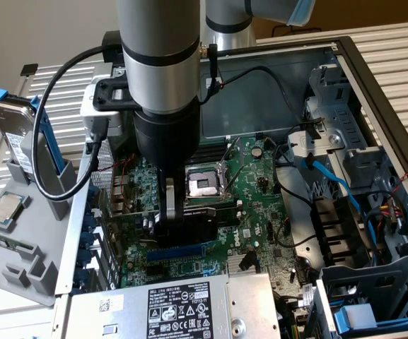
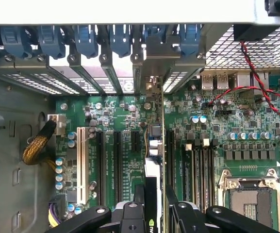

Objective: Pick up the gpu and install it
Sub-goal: 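Insert the gpu into the slot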

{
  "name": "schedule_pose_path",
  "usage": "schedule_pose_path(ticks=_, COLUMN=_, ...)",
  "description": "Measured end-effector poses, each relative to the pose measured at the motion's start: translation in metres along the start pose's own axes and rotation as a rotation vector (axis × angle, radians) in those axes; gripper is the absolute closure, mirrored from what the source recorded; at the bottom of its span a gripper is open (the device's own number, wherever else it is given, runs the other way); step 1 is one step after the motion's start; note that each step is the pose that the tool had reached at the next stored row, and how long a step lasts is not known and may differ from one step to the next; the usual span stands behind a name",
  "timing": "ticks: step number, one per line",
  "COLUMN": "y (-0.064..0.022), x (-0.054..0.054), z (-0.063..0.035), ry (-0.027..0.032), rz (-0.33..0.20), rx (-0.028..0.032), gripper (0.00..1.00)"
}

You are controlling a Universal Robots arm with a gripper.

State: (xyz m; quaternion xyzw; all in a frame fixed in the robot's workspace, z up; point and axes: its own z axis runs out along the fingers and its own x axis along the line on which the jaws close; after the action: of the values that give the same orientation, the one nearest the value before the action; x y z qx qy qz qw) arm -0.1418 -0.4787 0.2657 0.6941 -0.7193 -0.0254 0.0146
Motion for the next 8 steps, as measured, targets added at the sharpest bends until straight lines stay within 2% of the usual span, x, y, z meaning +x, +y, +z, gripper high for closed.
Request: schedule_pose_path(ticks=8, y=0.0001, x=-0.0011, z=0.0002, ry=0.0073, rz=0.001, rx=0.0001, gripper=0.73)
